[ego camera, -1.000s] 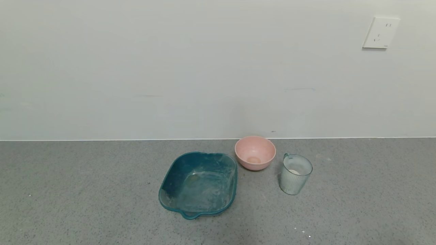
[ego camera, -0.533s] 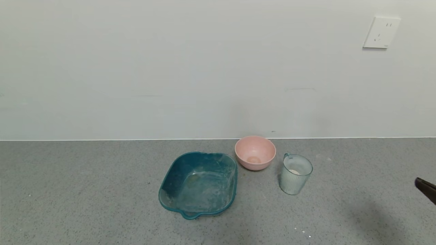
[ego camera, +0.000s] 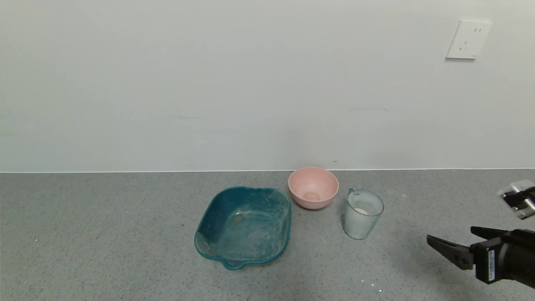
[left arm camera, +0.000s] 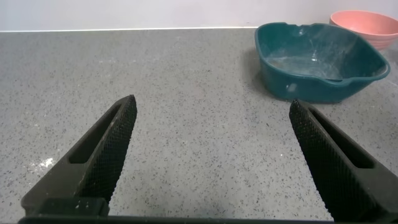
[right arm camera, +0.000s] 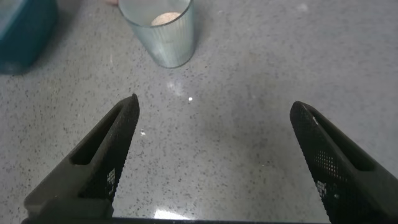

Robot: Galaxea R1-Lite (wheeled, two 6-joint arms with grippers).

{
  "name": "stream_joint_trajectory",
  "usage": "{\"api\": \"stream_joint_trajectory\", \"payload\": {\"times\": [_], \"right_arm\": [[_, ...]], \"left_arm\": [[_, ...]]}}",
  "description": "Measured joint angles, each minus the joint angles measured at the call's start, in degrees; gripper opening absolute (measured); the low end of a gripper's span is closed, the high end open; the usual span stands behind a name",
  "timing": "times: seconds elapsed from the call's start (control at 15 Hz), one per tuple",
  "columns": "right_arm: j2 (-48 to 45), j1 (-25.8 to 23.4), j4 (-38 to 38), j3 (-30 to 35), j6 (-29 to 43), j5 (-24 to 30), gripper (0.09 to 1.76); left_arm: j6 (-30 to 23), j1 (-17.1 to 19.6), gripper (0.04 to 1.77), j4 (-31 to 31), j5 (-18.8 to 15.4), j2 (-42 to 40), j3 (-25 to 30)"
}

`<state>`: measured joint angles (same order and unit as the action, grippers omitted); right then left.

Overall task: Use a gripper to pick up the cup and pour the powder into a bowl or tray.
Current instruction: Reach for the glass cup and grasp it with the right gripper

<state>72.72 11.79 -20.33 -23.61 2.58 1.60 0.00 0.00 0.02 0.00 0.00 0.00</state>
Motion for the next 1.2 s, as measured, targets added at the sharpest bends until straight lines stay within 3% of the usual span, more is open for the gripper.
{"api": "stream_joint_trajectory", "payload": {"times": [0.6, 1.2], "right_arm": [[21.7, 4.7, -20.9, 2.5, -0.1, -0.4, 1.76], [40.3, 9.3, -50.5, 6.4, 0.0, -3.5, 1.76]], "left_arm": [[0.0, 0.0, 1.76, 0.0, 0.0, 0.0, 0.0], [0.0, 0.0, 1.76, 0.0, 0.0, 0.0, 0.0]]}}
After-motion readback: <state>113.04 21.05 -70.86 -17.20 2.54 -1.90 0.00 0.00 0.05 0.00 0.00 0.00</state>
